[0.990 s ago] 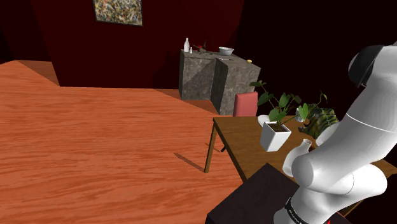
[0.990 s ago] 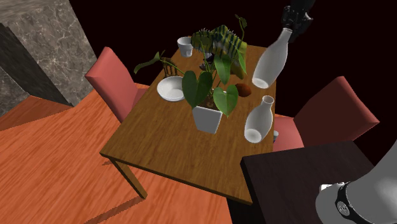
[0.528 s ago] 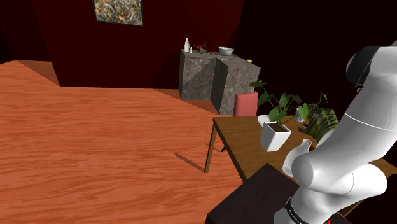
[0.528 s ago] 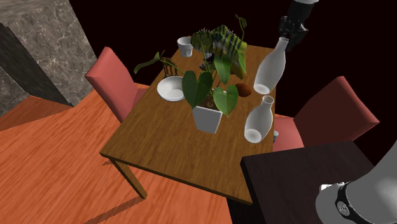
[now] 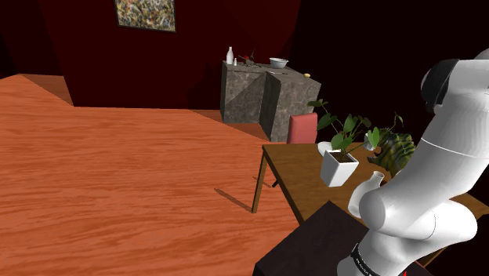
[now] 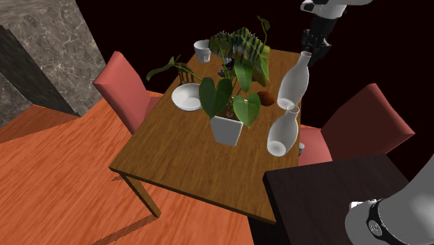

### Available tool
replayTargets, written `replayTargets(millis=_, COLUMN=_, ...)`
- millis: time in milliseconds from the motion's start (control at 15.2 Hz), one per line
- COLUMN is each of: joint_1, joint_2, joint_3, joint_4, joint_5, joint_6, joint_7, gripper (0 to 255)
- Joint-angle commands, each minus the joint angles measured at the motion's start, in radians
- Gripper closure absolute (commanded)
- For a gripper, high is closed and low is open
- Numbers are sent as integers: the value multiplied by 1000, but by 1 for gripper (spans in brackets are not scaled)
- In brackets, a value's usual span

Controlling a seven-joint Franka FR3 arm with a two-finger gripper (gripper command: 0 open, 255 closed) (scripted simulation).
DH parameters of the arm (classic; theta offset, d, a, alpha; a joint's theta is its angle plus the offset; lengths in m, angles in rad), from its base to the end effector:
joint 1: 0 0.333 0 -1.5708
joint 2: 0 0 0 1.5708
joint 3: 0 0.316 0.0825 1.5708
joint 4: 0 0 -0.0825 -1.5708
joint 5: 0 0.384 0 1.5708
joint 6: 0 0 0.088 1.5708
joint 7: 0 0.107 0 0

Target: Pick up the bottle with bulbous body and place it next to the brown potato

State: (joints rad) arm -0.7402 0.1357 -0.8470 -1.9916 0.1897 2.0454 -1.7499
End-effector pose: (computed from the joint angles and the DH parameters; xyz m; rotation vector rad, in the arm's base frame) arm 0.0119 -0.5706 0.4137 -3.1123 -0.1181 -0.1065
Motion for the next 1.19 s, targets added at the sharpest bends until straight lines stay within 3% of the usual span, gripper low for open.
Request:
replayTargets(millis=0, joint_1=-3, joint_2=16, joint_3=3, joint_4=-15, joint_5=16, joint_6=25, joint_7=-11, gripper=255)
replayTargets(millis=858, joint_1=-43, joint_2=134, joint_3=45, joint_4=-88, joint_5=139, joint_6=171, joint_7=-101, gripper=255)
replayTargets(millis=1122, joint_1=-43, joint_2=134, joint_3=45, joint_4=-88, joint_5=139, joint_6=171, joint_7=-101, gripper=255)
